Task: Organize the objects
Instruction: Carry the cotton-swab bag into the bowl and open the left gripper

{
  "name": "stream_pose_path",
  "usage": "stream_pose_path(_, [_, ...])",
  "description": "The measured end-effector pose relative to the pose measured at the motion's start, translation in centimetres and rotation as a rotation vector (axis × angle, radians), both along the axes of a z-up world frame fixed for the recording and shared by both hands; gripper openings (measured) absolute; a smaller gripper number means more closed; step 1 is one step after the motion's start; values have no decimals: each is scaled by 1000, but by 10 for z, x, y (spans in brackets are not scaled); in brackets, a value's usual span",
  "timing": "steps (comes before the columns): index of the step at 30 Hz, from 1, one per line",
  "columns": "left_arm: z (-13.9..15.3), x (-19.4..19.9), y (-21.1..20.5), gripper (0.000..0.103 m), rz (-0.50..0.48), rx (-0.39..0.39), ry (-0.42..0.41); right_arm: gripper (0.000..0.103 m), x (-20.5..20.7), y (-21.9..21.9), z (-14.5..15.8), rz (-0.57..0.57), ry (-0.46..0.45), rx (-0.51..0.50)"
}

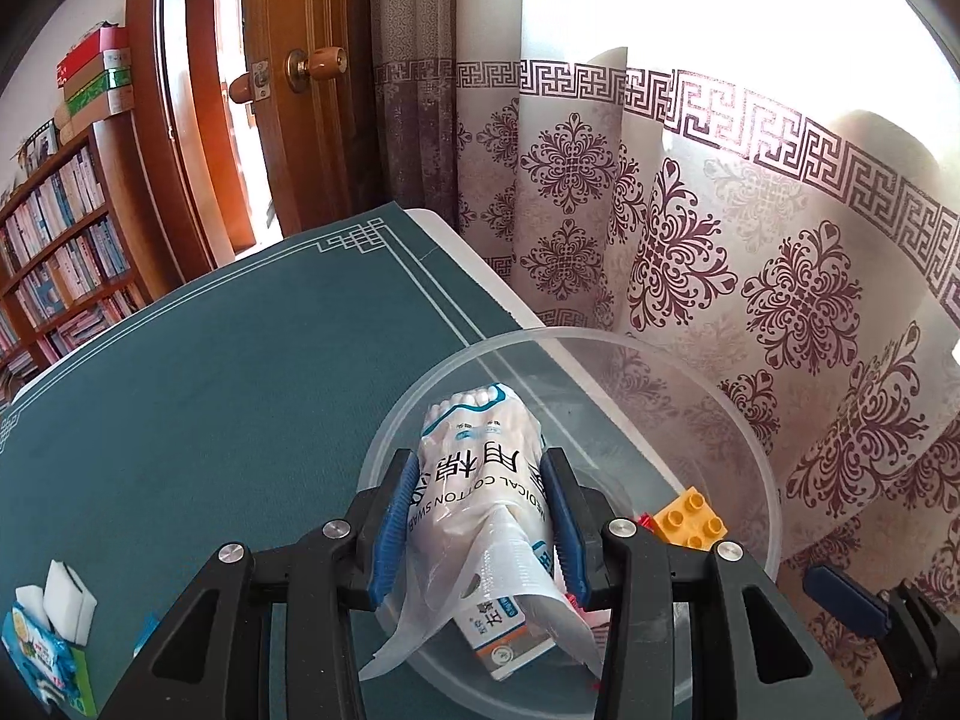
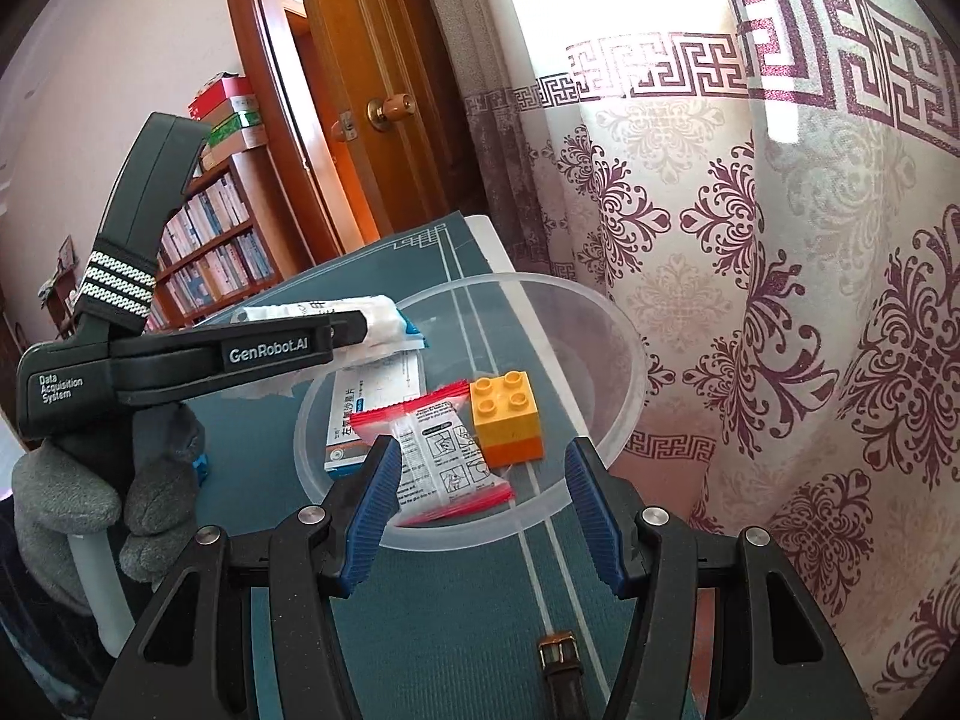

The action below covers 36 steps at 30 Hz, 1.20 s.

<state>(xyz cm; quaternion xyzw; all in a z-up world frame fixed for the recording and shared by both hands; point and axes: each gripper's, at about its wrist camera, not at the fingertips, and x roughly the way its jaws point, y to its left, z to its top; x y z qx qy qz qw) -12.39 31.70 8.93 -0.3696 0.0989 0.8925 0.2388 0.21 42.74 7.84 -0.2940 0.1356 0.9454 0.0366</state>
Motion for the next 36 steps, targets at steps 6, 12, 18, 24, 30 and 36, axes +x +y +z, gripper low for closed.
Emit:
stream_pose_path(6, [-2, -4, -2, 79, 13, 33, -7, 58, -1, 1, -2, -1, -4, -4])
stream_pose_path(12, [-8, -7, -22, 79, 66, 42, -27, 58, -2, -2, -4, 3, -8, 2])
stream_pose_path(18, [-14, 0, -27, 80, 75, 9, -10, 58, -1, -9, -4, 15, -5, 17])
stream_pose_path(24, [-14, 11, -27, 84, 45, 13, -2, 58, 0, -7, -4, 9, -5, 16])
stream_pose_path(30, [-13, 18, -23, 87, 16, 27, -12, 59, -1, -6, -6, 8, -8, 11])
stream_pose_path(36, [-9, 28, -24, 89, -21, 52, -13, 59, -1, -6, -9, 4, -14, 7])
